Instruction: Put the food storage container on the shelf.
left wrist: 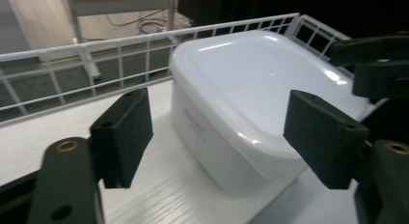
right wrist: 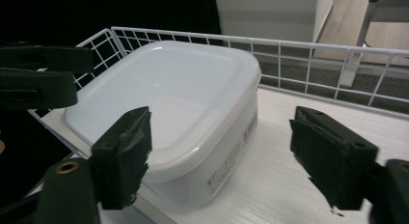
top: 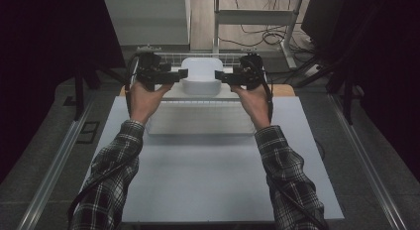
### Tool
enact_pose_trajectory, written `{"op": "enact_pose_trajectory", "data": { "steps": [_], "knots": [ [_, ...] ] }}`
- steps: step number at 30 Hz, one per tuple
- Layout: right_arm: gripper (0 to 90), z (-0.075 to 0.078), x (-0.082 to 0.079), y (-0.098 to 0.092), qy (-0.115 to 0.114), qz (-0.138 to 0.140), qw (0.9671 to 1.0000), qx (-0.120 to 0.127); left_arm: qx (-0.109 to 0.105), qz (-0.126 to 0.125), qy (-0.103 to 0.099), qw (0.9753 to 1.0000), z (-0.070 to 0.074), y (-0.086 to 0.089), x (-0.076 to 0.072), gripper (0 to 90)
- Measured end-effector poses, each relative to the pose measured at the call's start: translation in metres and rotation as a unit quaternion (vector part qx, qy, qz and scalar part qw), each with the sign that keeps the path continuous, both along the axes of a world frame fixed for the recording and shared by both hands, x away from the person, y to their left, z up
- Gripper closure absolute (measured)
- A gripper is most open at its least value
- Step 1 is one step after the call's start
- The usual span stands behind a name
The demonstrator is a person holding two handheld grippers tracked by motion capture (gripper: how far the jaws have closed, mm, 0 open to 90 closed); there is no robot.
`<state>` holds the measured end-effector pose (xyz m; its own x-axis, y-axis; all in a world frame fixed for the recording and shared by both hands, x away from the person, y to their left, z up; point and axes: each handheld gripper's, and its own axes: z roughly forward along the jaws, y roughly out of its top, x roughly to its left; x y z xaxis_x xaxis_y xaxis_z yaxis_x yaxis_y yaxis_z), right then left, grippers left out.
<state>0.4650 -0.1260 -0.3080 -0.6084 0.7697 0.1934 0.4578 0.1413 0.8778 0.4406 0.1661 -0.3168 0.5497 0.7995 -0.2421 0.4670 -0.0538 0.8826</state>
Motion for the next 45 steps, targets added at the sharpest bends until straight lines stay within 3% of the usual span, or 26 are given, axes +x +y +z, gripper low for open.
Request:
{"op": "enact_pose_trajectory", "data": {
  "steps": [4,9,15,22,37,45],
  "knots": [
    [12.1,0.001,-0.003,-0.003,-0.011,0.012,0.9998,0.011,-0.006,-0.025,0.001,0.9997,0.002,0.002,-0.005,16.9],
    [4.8,-0.001,-0.013,0.001,-0.027,0.04,0.9988,-0.011,0.002,-0.053,0.0,0.9986,0.001,0.001,-0.013,9.0],
    [3.0,-0.004,-0.02,0.005,-0.033,0.051,0.9977,-0.029,0.006,-0.072,-0.013,0.9973,-0.006,0.002,-0.022,7.4],
    [2.4,-0.009,-0.024,0.005,-0.03,0.06,0.9973,-0.032,0.007,-0.091,-0.019,0.9956,-0.017,0.003,-0.03,3.8],
    [0.9,-0.018,-0.038,0.004,-0.044,0.068,0.9956,-0.046,0.06,-0.107,-0.022,0.9921,-0.032,-0.001,-0.05,0.8],
    [0.7,-0.022,-0.048,0.002,-0.048,0.073,0.9948,-0.053,0.049,-0.114,-0.02,0.9921,-0.04,0.0,-0.058,0.0]
  ]
}}
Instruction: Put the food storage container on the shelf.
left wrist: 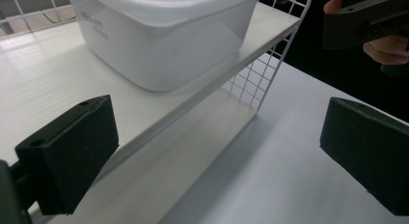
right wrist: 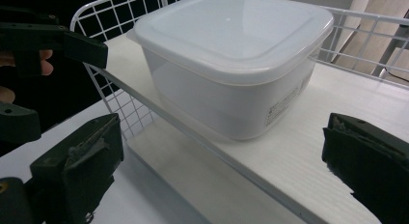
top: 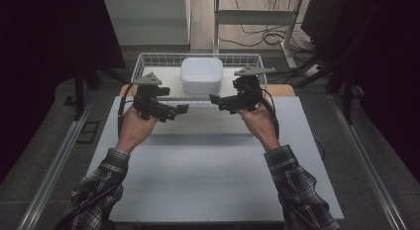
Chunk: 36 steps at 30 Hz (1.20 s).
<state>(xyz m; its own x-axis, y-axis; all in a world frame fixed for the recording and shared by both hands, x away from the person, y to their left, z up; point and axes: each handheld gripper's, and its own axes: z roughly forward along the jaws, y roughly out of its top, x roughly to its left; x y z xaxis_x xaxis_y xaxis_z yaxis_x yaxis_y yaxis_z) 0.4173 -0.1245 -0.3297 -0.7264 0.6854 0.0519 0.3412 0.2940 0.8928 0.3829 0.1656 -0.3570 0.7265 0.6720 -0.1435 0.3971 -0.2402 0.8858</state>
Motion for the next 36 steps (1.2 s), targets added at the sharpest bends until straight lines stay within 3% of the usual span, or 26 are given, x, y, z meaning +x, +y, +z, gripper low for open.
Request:
{"op": "enact_pose_trajectory", "data": {
  "steps": [9,17,36],
  "knots": [
    [0.8,-0.004,-0.011,-0.002,-0.004,0.005,0.9999,-0.01,-0.003,-0.032,0.005,0.9995,-0.009,-0.006,-0.012,0.5],
    [0.9,-0.013,-0.019,-0.003,-0.004,0.006,0.9997,-0.023,-0.001,-0.042,0.008,0.9991,-0.019,-0.01,-0.021,0.6],
    [0.8,-0.034,-0.042,-0.006,-0.012,0.024,0.9989,-0.038,0.007,-0.035,0.004,0.9994,-0.042,-0.008,-0.04,2.6]
  ]
}}
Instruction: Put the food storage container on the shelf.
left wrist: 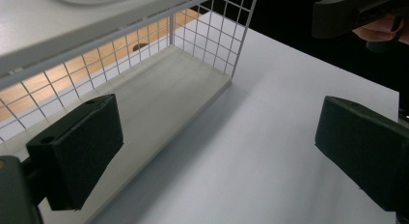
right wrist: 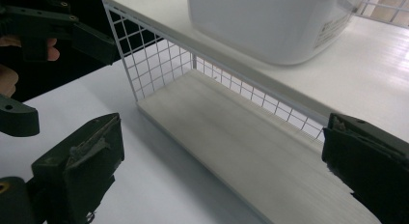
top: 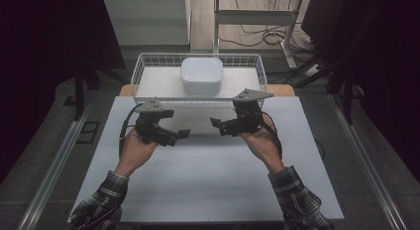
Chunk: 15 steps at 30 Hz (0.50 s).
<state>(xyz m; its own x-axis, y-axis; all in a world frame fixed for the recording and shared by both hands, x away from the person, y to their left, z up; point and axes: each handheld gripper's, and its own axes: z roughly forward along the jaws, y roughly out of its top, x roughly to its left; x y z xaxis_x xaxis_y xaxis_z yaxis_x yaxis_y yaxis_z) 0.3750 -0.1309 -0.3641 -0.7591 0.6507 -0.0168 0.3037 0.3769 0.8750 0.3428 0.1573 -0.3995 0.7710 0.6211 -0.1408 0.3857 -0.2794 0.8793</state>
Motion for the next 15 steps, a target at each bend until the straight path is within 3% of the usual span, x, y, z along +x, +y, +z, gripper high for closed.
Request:
{"op": "enact_pose_trajectory", "data": {
  "steps": [15],
  "knots": [
    [0.7,-0.031,-0.017,-0.003,-0.001,0.011,0.9999,-0.009,0.003,-0.01,0.006,0.9999,-0.03,-0.011,-0.014,2.9]
  ]
}}
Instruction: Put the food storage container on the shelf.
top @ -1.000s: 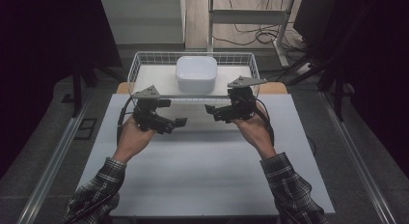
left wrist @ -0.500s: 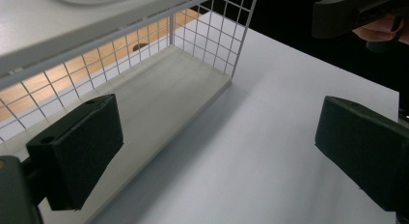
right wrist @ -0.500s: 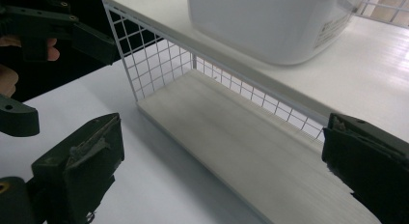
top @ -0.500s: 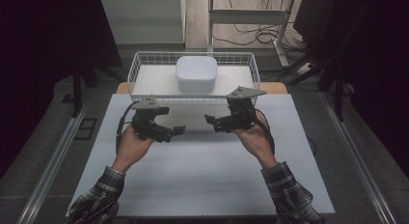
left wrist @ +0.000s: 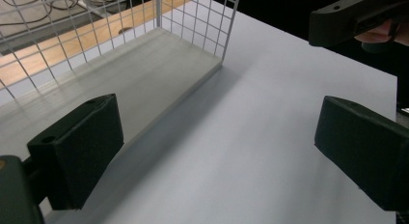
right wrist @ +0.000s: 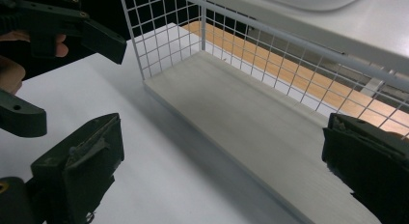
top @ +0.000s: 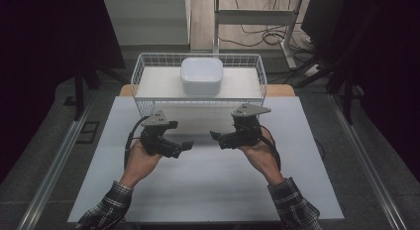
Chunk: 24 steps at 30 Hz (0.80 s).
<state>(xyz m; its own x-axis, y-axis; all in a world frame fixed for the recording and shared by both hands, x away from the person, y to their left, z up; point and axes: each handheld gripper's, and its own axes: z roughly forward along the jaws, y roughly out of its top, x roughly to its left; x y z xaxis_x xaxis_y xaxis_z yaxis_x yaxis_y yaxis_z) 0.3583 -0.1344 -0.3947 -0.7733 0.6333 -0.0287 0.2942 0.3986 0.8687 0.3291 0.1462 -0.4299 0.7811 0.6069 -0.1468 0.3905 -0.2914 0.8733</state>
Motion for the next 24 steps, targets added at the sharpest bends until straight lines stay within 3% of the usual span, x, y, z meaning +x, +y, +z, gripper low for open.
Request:
{"op": "enact_pose_trajectory", "data": {
  "steps": [11,24],
  "knots": [
    [0.8,-0.022,-0.012,-0.007,0.003,0.0,1.0,0.001,0.0,0.007,-0.003,1.0,-0.019,-0.003,-0.011,3.2],
    [0.0,-0.04,-0.026,-0.021,0.01,0.003,0.9998,-0.016,0.006,0.013,0.01,0.9998,-0.044,0.0,-0.025,3.6]
  ]
}}
